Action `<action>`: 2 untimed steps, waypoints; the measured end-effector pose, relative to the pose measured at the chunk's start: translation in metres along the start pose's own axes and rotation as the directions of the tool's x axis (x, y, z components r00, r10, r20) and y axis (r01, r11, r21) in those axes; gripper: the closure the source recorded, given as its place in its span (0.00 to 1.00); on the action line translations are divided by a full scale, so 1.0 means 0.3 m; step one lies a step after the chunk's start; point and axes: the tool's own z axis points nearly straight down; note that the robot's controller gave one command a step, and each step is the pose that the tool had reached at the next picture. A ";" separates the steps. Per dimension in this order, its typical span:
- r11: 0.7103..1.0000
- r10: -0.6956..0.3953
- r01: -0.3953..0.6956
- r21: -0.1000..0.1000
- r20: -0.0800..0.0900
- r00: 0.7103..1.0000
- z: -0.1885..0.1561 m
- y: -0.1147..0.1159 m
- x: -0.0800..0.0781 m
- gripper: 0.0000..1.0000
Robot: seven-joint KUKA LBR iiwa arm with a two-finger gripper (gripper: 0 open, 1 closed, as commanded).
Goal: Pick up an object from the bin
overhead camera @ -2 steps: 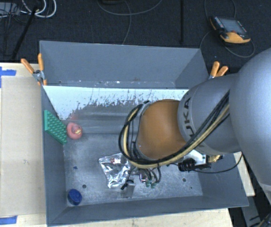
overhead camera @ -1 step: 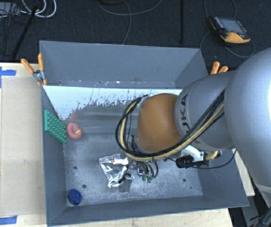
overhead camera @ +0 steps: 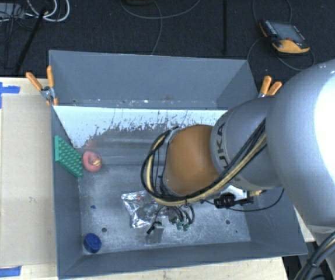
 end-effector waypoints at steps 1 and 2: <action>1.000 0.005 -0.005 0.000 -0.001 1.000 0.002 -0.002 0.000 0.00; 1.000 0.006 -0.006 0.000 -0.002 1.000 0.001 -0.001 0.000 1.00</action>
Offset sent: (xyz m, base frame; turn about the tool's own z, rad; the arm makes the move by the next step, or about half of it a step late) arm 0.0000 0.0000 0.0000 0.0000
